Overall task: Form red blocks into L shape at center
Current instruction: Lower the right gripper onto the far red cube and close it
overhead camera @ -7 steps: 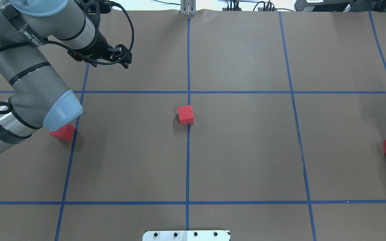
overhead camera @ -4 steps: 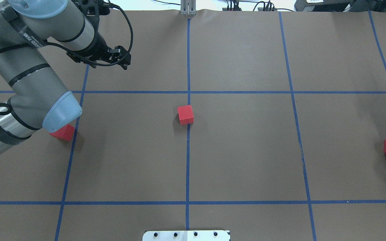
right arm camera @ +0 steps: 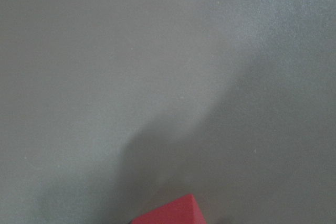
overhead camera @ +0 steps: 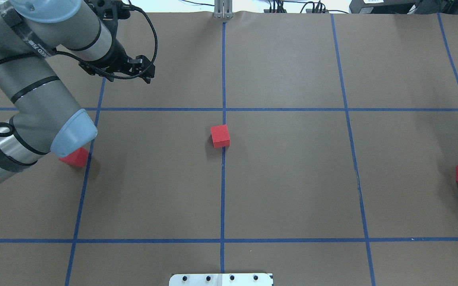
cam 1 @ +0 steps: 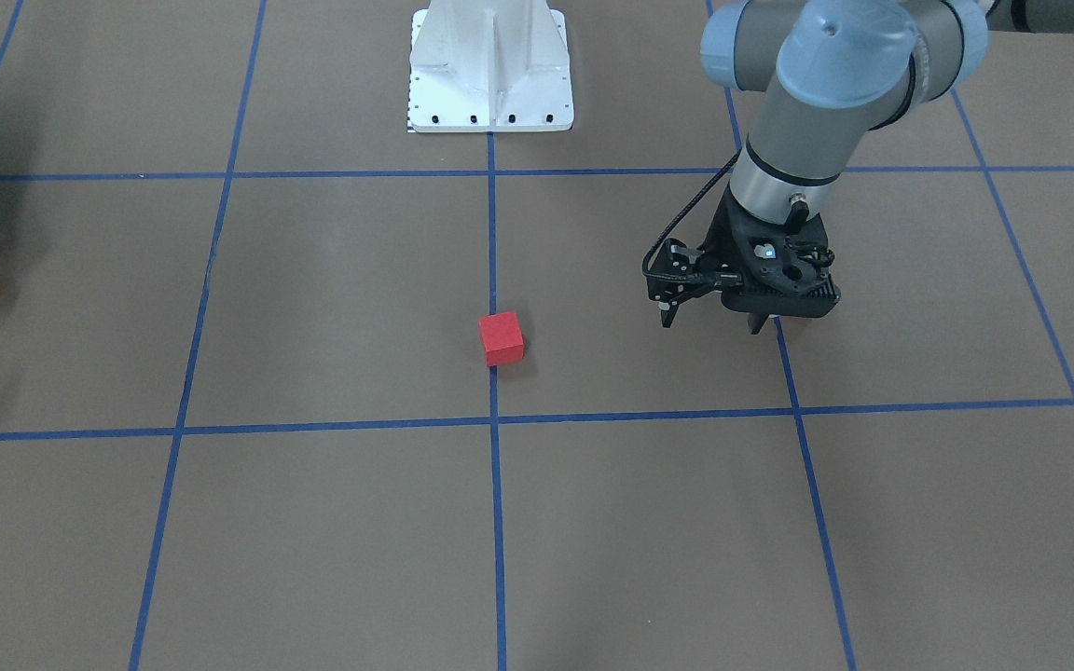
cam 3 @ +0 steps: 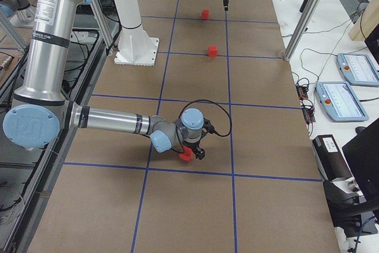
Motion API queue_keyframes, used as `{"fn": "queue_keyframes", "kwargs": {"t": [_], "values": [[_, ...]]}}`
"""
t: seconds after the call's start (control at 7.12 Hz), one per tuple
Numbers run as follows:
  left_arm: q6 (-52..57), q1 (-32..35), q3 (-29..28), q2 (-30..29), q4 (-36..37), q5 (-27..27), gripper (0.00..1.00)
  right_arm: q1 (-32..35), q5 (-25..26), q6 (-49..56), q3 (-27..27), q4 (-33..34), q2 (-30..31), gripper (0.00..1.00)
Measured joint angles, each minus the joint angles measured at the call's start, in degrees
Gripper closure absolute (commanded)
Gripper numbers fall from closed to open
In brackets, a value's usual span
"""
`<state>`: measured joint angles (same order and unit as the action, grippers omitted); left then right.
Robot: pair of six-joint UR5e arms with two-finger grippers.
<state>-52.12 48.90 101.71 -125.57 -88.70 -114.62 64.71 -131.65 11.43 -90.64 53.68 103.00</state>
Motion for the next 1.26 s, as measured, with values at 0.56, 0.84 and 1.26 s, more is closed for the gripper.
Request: {"fn": "queue_keyframes", "kwargs": {"t": [0.56, 0.84, 1.26], "values": [[0.0, -0.03, -0.02, -0.01, 0.02, 0.01, 0.0, -0.02, -0.49, 1.71, 0.06, -1.81, 1.51, 0.02], [-0.08, -0.06, -0.02, 0.0, 0.02, 0.01, 0.0, -0.12, -0.29, 1.77, 0.27, -3.24, 1.94, 0.06], [-0.1, -0.11, -0.02, 0.03, 0.02, 0.01, 0.0, -0.43, 0.05, 2.11, 0.53, -3.49, 1.69, 0.23]]}}
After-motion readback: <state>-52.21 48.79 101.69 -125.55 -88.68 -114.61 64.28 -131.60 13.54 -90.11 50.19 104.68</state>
